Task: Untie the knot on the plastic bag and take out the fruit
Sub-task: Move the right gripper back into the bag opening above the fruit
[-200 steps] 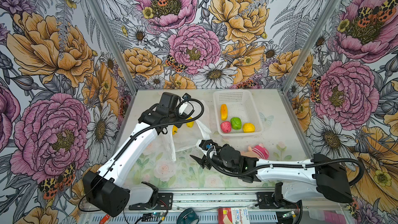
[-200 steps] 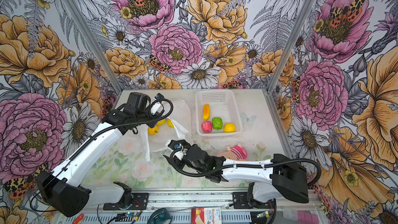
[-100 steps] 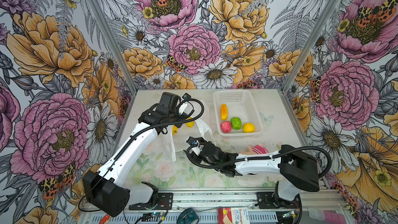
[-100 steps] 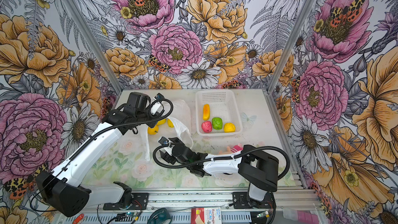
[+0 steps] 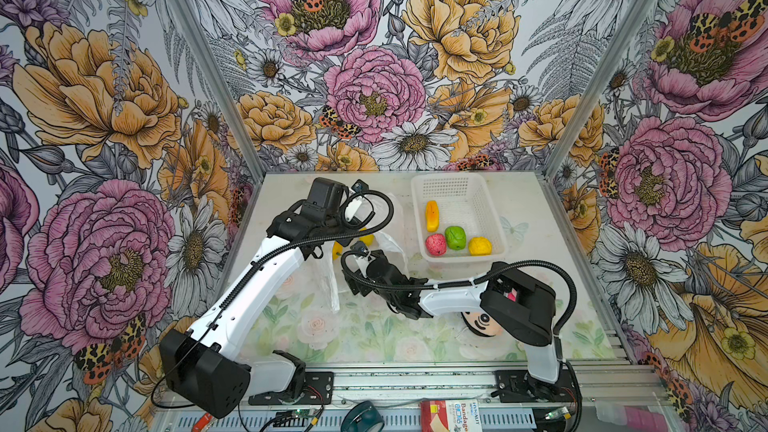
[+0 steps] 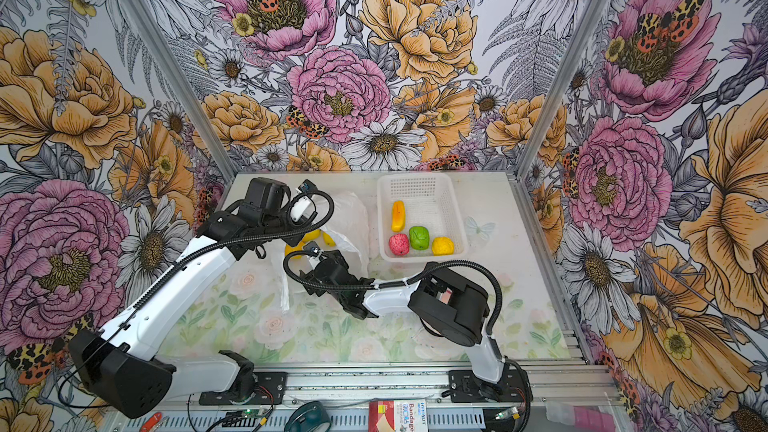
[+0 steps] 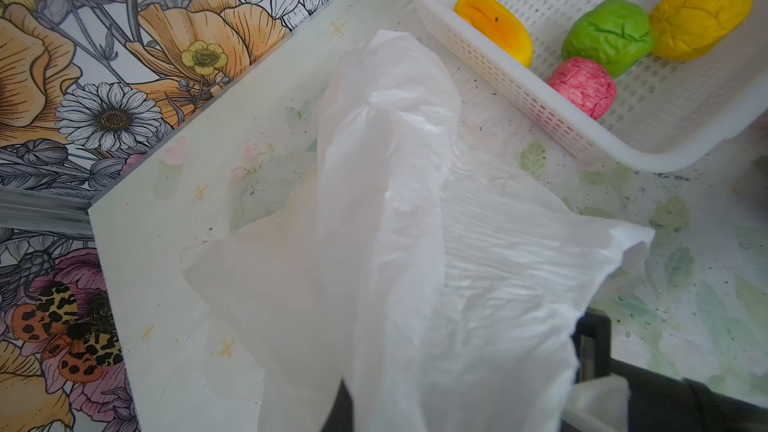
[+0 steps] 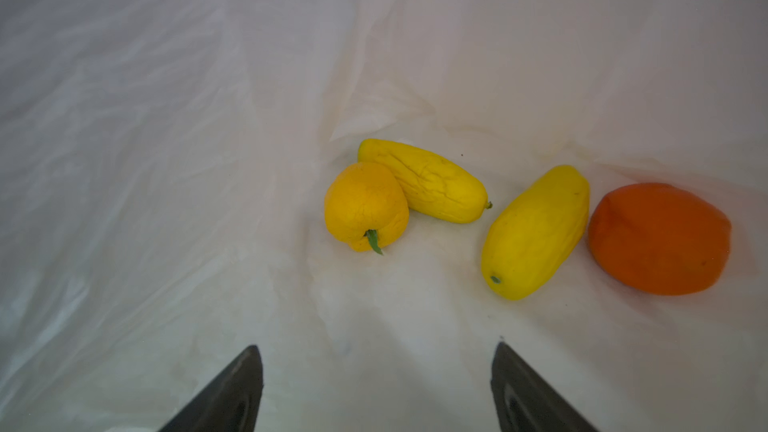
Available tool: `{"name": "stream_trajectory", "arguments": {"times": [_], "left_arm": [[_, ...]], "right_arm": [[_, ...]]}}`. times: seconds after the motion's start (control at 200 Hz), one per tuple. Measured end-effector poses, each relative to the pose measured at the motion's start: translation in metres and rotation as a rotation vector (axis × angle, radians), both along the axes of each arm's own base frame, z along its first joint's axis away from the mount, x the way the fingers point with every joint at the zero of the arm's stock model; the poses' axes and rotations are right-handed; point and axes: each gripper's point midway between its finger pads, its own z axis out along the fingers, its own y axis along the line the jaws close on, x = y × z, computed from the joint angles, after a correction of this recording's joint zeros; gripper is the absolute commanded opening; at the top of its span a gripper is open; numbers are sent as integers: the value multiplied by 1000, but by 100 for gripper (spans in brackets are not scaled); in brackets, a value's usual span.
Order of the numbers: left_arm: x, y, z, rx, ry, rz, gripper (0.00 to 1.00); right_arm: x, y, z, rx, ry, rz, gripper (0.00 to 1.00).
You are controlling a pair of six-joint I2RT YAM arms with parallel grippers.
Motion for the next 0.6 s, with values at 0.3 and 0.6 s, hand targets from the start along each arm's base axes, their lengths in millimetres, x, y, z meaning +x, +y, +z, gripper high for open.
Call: {"name": "stream_trajectory", "arguments": {"times": [0.3,0.6], "left_arm": [[-1,-1,1,-7,1,-7,0],[-12,-17,9,-32,-12,-90,0]], "right_arm": [[20,31,-13,185,-37,-26,100],[43,20,-14,284,-3,-35,99]]}}
